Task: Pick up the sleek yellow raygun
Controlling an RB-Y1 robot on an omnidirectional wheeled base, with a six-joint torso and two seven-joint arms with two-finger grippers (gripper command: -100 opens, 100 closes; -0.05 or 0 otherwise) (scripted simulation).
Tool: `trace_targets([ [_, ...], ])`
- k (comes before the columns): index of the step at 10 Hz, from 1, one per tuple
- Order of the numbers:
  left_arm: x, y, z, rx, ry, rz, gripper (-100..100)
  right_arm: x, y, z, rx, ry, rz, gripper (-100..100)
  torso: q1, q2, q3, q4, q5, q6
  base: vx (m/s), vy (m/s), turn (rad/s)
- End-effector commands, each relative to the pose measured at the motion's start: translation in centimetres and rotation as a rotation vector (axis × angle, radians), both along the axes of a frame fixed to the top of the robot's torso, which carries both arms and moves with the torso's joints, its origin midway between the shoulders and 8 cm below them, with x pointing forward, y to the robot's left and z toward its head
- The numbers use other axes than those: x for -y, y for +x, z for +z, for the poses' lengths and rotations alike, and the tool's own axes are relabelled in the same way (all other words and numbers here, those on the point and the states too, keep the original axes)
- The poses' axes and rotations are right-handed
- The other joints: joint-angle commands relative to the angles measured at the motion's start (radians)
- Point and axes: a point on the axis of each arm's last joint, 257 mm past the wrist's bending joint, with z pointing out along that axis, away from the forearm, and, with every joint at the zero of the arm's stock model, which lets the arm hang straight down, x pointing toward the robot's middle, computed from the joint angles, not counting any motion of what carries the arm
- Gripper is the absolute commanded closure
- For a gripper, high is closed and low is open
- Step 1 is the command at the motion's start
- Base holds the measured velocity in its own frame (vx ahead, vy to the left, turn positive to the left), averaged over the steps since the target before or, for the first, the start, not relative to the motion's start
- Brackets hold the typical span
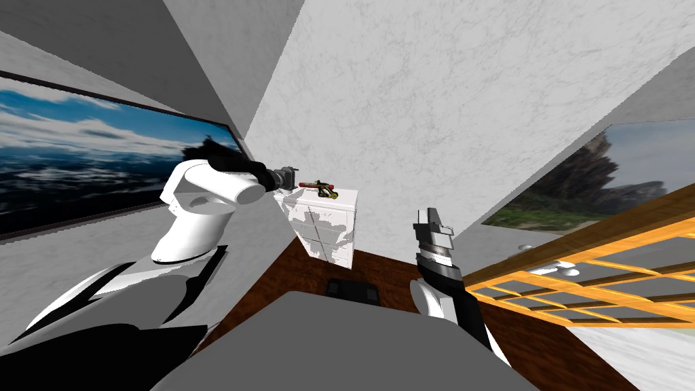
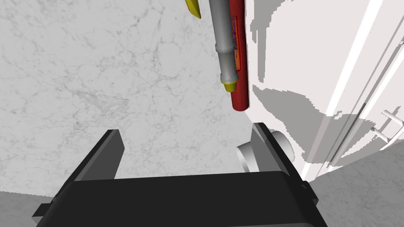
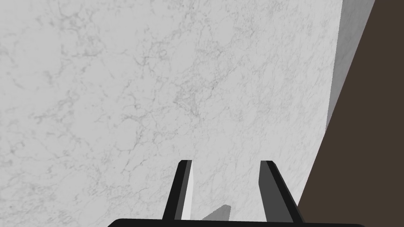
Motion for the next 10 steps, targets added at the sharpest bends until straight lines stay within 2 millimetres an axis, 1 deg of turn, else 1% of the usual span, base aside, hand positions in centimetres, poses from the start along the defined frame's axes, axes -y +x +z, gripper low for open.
trace_targets([
  [1, -0.1, -0.3, 0.3, -0.027, -0.008, 0.01, -100, 0.0, 0.0, 0.0, 0.0, 0.0, 0.0, 0, 0.0, 0.0, 0.0, 0.0, 0.0, 0.0, 0.055, -0.06, -0.069],
  [2, -0.4, -0.5, -0.2, -0.047, -0.007, 0.023, -100, 0.0, 0.0, 0.0, 0.0, 0.0, 0.0, 0, -0.001, -0.001, -0.001, 0.0, 0.0, 0.0, 0.043, -0.055, -0.027],
  [3, -0.4, -0.7, 0.1, -0.063, -0.014, 0.025, -100, 0.0, 0.0, 0.0, 0.0, 0.0, 0.0, 0, -0.001, -0.001, 0.0, 0.0, 0.0, 0.0, 0.052, -0.063, -0.056],
  [4, -0.7, -0.9, -0.3, -0.082, -0.014, 0.038, -100, 0.0, 0.0, 0.0, 0.0, 0.0, 0.0, 0, -0.002, -0.001, -0.001, 0.0, 0.0, 0.0, 0.04, -0.049, -0.027],
  [5, -0.7, -1.1, -0.2, -0.102, -0.02, 0.04, -100, 0.0, 0.0, 0.0, 0.0, 0.0, 0.0, 0, -0.001, 0.0, 0.0, 0.0, 0.0, 0.0, 0.049, -0.069, -0.056],
  [10, -1.2, -2.1, -1.2, -0.187, -0.029, 0.069, -100, 0.0, 0.0, 0.0, 0.0, 0.0, 0.0, 0, -0.002, -0.001, 0.0, 0.0, 0.0, 0.0, 0.049, -0.061, -0.029],
])
